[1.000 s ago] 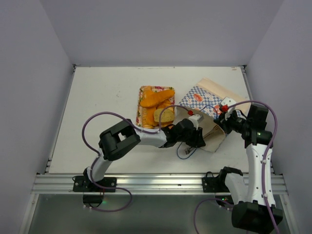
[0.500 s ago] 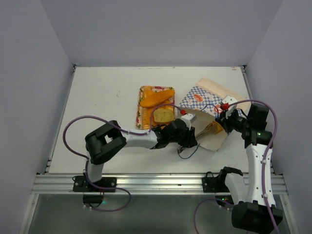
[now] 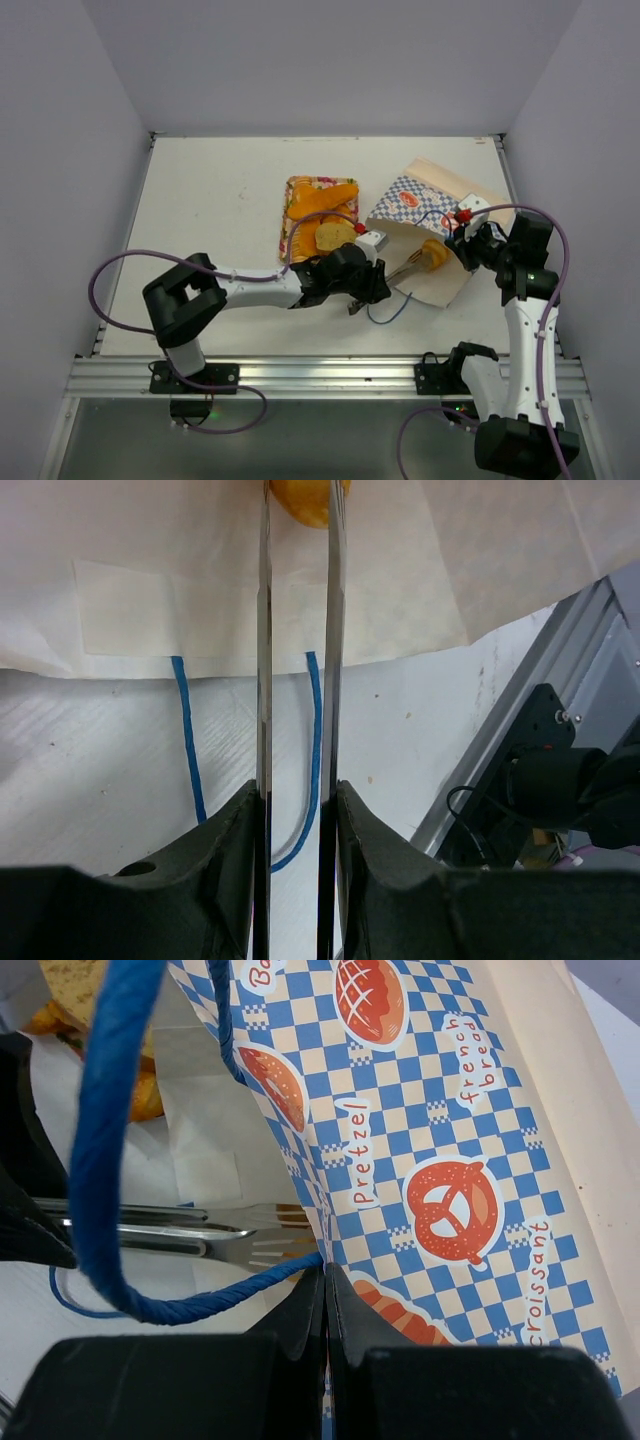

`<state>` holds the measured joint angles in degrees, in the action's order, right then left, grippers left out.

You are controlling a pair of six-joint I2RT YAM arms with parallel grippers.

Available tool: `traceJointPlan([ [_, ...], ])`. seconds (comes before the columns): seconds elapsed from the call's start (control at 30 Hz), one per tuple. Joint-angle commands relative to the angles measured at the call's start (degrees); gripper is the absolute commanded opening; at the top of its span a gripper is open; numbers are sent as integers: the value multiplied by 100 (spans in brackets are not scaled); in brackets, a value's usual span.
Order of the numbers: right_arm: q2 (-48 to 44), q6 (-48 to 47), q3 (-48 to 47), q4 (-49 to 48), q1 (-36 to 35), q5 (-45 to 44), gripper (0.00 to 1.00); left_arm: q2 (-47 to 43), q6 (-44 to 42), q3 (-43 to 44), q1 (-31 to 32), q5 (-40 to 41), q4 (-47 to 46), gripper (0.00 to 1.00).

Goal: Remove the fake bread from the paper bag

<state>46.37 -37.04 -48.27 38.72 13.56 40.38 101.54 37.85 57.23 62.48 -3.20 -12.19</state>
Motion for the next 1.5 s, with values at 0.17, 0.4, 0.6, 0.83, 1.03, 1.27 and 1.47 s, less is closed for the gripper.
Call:
traceJointPlan([
  [0.17, -110, 161, 55, -251, 6, -136, 0, -696, -225, -63, -78, 197, -30, 0],
  [0.4, -128, 451, 46, -453, 15, -285, 0, -1082, -304, -379, -87, 48, 85, 0],
  [0.6, -67, 926, 64, -866, 15, -803, 0, -1548, -489, -616, -87, -84, 278, 0],
  [0.83, -102, 1313, 151, -1217, 6, -1559, 0, -2067, -559, -766, -104, -119, 629, 0],
  [1.03, -146, 1541, 195, -1402, 15, -1981, 0, -2366, -699, -740, -113, -365, 998, 0],
  [1.27, -181, 1796, 274, -1604, 6, -2491, 0, -2971, -849, -889, -183, -251, 1719, 0],
  [1.47, -190, 1814, 292, -1631, 6, -2553, 0, -3675, -998, -968, -446, -5, 2413, 0],
])
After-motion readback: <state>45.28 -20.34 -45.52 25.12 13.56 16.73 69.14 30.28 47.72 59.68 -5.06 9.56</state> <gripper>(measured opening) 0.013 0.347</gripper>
